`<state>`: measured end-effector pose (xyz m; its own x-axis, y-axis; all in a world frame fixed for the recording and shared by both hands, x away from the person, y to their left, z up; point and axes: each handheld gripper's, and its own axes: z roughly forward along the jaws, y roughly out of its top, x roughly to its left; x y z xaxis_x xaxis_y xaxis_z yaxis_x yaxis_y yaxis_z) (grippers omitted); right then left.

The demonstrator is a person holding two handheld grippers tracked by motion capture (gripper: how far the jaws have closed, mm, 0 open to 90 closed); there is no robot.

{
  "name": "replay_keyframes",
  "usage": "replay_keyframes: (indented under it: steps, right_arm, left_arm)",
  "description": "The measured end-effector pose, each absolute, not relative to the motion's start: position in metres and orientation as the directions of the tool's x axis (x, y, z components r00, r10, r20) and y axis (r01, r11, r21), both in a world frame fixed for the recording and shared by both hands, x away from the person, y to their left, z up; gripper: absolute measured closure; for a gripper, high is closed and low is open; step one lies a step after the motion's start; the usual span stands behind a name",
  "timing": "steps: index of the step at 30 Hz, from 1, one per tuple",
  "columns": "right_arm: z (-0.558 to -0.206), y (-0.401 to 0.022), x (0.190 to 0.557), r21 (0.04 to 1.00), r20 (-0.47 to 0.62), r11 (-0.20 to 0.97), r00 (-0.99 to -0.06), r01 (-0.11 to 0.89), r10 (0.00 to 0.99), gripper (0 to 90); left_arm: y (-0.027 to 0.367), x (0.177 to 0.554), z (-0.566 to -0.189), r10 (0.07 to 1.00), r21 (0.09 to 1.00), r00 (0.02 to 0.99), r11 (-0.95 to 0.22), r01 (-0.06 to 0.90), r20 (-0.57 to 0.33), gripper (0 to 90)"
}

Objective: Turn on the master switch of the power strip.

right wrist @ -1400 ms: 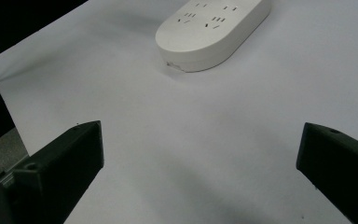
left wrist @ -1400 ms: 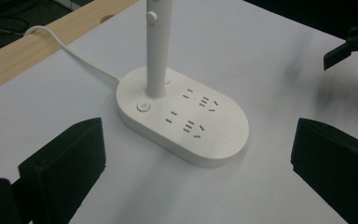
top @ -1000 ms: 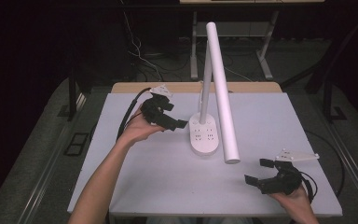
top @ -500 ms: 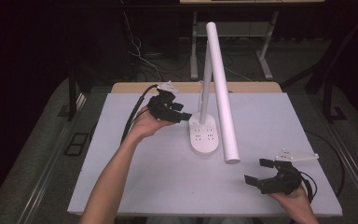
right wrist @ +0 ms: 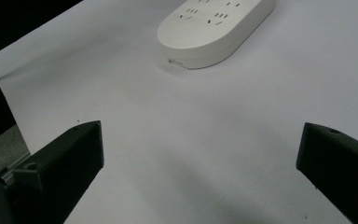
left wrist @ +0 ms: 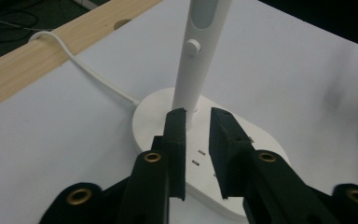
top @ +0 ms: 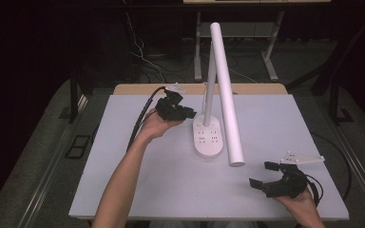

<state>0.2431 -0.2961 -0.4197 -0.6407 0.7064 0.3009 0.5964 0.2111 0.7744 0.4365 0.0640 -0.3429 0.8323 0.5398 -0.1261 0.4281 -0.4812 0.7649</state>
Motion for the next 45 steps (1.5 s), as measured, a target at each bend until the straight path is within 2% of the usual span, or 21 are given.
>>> replay_keyframes:
  steps: [6, 45]
  right_arm:
    - [-0.42, -0.296, 0.243, 0.774, 0.302, 0.211, -0.641, 0.597, 0.706, 0.1]
    - [-0.421, -0.295, 0.244, 0.771, 0.3, 0.223, -0.649, 0.597, 0.699, 0.2]
  left_arm:
    - [0.061, 0.442, -0.349, 0.568, 0.764, 0.81, -0.454, 0.457, -0.147, 89.3]
    - [0.036, 0.465, -0.401, 0.621, 0.711, 0.753, -0.426, 0.559, -0.22, 90.0]
